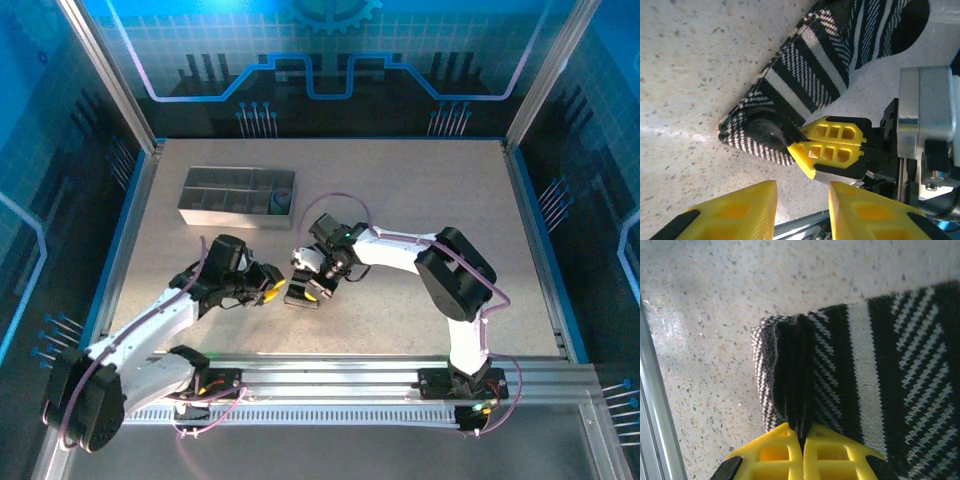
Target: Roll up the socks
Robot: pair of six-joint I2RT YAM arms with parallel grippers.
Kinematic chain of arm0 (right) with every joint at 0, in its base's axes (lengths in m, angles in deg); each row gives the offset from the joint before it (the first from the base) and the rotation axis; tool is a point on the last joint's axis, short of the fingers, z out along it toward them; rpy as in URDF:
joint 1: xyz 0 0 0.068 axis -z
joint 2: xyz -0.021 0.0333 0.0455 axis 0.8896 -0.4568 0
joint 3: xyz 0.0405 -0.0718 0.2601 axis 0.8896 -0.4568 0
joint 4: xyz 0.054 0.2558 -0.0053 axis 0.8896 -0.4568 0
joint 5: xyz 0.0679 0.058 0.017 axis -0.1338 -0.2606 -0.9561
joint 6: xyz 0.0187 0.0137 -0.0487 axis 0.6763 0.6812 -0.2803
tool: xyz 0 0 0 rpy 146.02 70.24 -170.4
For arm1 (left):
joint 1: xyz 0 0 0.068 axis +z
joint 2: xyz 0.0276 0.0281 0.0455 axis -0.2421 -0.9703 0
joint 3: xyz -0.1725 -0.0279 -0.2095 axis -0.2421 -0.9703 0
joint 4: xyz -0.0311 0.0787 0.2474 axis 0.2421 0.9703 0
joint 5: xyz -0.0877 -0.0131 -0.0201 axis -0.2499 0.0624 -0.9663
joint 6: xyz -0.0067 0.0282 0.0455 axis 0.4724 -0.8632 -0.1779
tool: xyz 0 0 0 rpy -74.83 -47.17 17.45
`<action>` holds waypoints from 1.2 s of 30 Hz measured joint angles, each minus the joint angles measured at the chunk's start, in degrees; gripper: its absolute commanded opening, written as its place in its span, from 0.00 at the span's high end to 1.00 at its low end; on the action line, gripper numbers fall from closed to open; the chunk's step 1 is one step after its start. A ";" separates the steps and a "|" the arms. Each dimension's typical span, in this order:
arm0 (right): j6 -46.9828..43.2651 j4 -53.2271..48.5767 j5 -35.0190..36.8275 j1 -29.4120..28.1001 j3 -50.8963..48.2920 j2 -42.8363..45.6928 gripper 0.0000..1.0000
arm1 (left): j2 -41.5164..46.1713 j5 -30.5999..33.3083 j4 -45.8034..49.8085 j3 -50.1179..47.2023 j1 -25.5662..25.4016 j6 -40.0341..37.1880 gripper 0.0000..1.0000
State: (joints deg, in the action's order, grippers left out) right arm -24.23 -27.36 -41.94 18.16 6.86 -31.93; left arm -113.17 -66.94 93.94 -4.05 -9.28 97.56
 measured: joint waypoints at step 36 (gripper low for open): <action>-17.18 23.04 34.51 -19.12 -23.85 19.17 0.40 | -23.02 1.29 -12.48 1.99 -4.59 3.96 0.82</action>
State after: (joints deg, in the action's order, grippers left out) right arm -41.41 -4.32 -7.43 -0.97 -16.99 -12.77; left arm -136.18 -65.65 81.46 -2.07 -13.87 101.52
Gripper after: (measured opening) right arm 0.600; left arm 0.180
